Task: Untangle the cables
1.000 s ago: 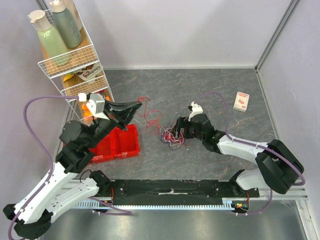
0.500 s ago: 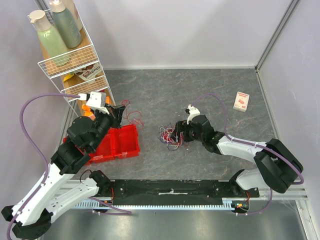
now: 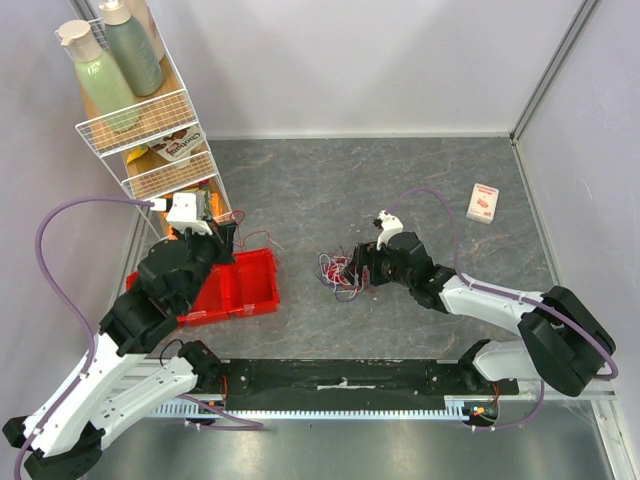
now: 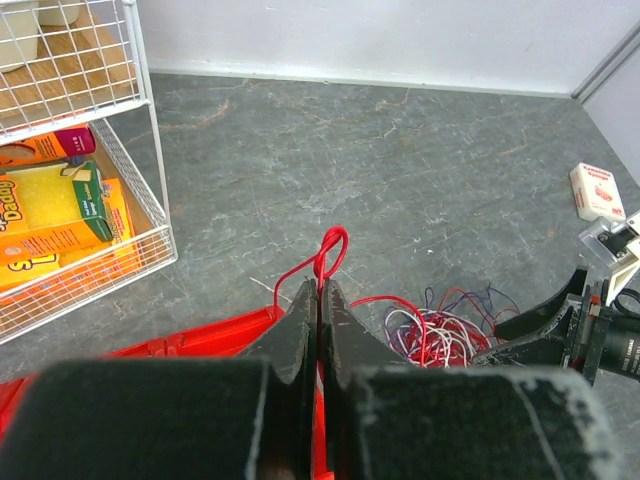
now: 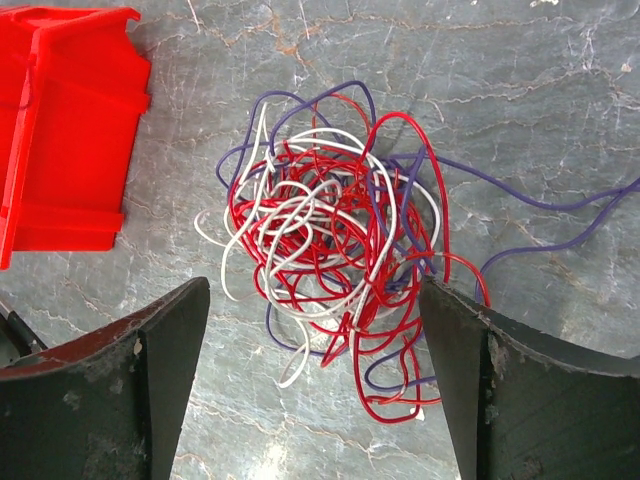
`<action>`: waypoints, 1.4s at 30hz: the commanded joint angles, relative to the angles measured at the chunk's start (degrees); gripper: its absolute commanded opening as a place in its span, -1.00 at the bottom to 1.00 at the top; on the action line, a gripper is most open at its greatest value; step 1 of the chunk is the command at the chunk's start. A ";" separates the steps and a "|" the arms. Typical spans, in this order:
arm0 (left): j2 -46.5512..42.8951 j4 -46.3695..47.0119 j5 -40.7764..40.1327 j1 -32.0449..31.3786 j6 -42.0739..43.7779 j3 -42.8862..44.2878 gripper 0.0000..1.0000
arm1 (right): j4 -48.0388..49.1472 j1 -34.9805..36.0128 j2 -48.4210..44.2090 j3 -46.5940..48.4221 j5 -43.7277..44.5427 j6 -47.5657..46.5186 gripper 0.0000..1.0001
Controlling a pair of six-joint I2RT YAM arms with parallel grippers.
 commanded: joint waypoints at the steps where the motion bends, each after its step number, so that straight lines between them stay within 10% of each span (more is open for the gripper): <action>1: -1.07 -0.84 -0.68 -0.05 -1.42 2.14 -0.96 | 0.58 0.02 -2.51 -1.86 0.66 -0.66 0.86; 28: -7.32 -13.14 -8.95 -0.05 -14.94 -2.25 -0.96 | 0.32 0.02 1.18 0.94 -4.34 -2.76 0.88; 42: 18.59 -23.49 -16.50 0.82 -44.29 -9.64 -0.96 | 0.94 0.02 -4.52 -1.95 -2.59 -1.10 0.87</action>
